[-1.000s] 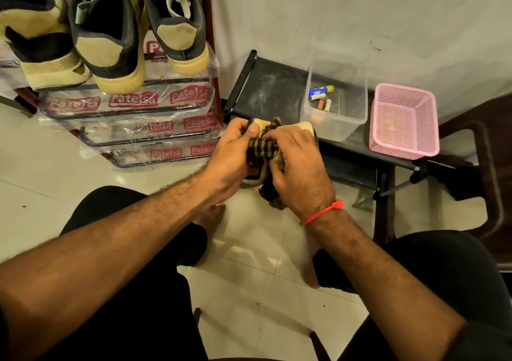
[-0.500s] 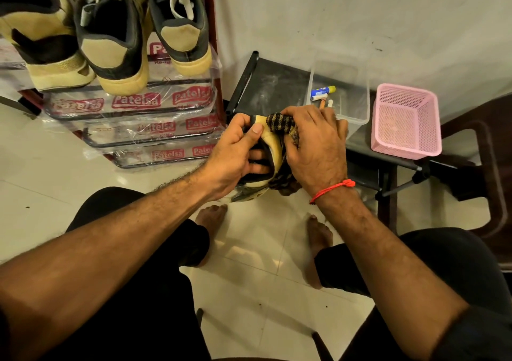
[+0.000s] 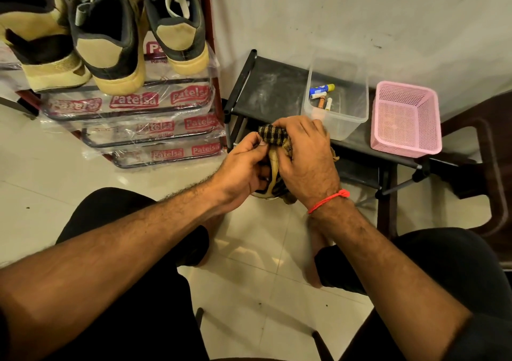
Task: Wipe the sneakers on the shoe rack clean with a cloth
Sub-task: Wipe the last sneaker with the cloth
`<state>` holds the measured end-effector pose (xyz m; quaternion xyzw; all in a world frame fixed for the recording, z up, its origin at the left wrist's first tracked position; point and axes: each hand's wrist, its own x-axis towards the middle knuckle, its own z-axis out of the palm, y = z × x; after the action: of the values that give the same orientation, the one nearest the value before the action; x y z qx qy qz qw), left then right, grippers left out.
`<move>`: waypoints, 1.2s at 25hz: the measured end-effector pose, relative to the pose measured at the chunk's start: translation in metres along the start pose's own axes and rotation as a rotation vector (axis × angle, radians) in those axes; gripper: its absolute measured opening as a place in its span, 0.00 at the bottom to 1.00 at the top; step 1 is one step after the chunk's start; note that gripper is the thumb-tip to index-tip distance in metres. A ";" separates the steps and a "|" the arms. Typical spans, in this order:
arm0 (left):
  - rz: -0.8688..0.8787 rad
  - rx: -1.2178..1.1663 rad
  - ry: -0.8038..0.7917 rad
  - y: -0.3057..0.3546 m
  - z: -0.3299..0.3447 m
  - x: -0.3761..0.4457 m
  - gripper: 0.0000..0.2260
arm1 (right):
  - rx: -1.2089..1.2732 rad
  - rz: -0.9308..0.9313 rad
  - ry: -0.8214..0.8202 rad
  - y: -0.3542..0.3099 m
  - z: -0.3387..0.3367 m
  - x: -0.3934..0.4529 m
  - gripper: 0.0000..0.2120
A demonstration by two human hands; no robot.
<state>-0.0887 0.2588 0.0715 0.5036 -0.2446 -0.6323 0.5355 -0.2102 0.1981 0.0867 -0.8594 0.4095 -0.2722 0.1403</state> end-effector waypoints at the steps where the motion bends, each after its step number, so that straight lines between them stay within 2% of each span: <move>1: 0.002 -0.022 0.018 0.000 -0.002 0.002 0.10 | 0.014 -0.011 -0.005 0.001 0.000 -0.003 0.16; 2: 0.005 -0.051 0.041 0.001 -0.003 0.003 0.08 | 0.007 -0.032 -0.018 0.000 0.000 -0.007 0.15; 5: 0.005 -0.107 0.113 0.004 -0.008 0.007 0.13 | -0.028 -0.092 -0.052 -0.004 0.006 -0.016 0.16; 7: 0.005 -0.094 0.141 0.003 -0.012 0.008 0.11 | 0.003 -0.119 -0.069 -0.003 0.006 -0.018 0.17; 12: 0.064 -0.227 0.235 0.018 -0.025 0.016 0.11 | 0.044 -0.176 -0.368 0.001 0.006 -0.027 0.19; 14: 0.094 -0.264 0.234 0.023 -0.028 0.016 0.12 | 0.177 -0.073 -0.312 0.006 -0.003 -0.021 0.17; 16: 0.083 -0.267 0.239 0.023 -0.028 0.015 0.11 | 0.314 0.014 -0.085 0.011 -0.014 -0.008 0.13; 18: 0.053 -0.283 0.214 0.023 -0.026 0.014 0.10 | 0.310 0.035 0.120 0.011 -0.020 0.001 0.14; 19: 0.040 -0.281 0.190 0.023 -0.025 0.014 0.09 | 0.280 0.026 0.160 0.008 -0.019 0.002 0.16; 22: 0.009 -0.231 0.155 0.022 -0.021 0.012 0.08 | 0.121 -0.057 0.077 0.004 -0.004 0.000 0.23; 26: 0.037 -0.262 0.210 0.025 -0.022 0.014 0.09 | -0.041 -0.118 0.050 0.014 0.015 -0.008 0.19; 30: 0.131 -0.447 0.275 0.040 -0.038 0.020 0.11 | -0.049 -0.182 -0.177 0.015 0.034 -0.032 0.19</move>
<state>-0.0356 0.2369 0.0839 0.4371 -0.0563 -0.5602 0.7014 -0.2159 0.2142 0.0406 -0.9167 0.3226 -0.1969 0.1297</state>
